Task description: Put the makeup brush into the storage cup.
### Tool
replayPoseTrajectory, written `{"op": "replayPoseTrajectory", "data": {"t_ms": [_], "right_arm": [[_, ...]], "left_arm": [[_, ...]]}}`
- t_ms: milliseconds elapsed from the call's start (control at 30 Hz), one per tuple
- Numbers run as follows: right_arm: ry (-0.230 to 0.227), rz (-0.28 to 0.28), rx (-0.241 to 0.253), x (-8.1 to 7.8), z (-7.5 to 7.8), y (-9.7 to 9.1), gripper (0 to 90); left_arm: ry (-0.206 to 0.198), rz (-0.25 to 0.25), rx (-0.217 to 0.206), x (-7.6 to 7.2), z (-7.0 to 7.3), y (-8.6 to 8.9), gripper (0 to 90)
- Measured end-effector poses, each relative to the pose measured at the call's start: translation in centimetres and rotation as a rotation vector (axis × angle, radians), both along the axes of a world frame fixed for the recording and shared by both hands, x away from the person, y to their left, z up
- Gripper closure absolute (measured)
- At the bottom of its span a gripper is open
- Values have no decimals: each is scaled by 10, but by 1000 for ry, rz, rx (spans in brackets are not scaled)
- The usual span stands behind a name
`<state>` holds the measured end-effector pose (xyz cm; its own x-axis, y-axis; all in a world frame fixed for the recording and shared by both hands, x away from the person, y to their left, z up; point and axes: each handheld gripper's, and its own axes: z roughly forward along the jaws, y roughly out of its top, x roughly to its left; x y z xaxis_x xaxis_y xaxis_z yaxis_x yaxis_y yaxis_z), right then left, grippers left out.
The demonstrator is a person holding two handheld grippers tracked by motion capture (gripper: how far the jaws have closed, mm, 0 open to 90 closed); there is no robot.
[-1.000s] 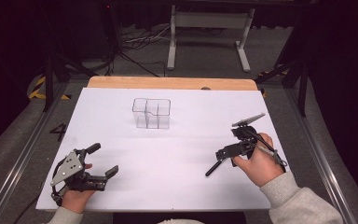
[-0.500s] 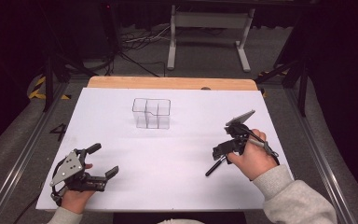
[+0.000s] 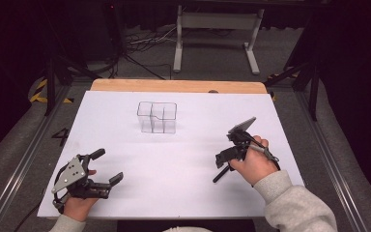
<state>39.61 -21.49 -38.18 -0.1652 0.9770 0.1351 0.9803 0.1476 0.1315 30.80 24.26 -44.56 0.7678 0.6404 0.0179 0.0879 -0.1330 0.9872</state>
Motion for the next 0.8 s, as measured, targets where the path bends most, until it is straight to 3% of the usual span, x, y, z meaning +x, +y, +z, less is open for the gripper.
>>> {"op": "replayPoseTrajectory", "data": {"t_ms": [367,600,800], "right_arm": [[40,1,-10,3,-19,0,49],[40,-12,-1,4,-28,0,64],[45,-10,-30,4,-32,2,92]], "left_arm": [[4,-4,-7,0,0,1,7],[9,-5,-5,0,1,1,8],[8,-10,-6,-1,1,1,8]]}}
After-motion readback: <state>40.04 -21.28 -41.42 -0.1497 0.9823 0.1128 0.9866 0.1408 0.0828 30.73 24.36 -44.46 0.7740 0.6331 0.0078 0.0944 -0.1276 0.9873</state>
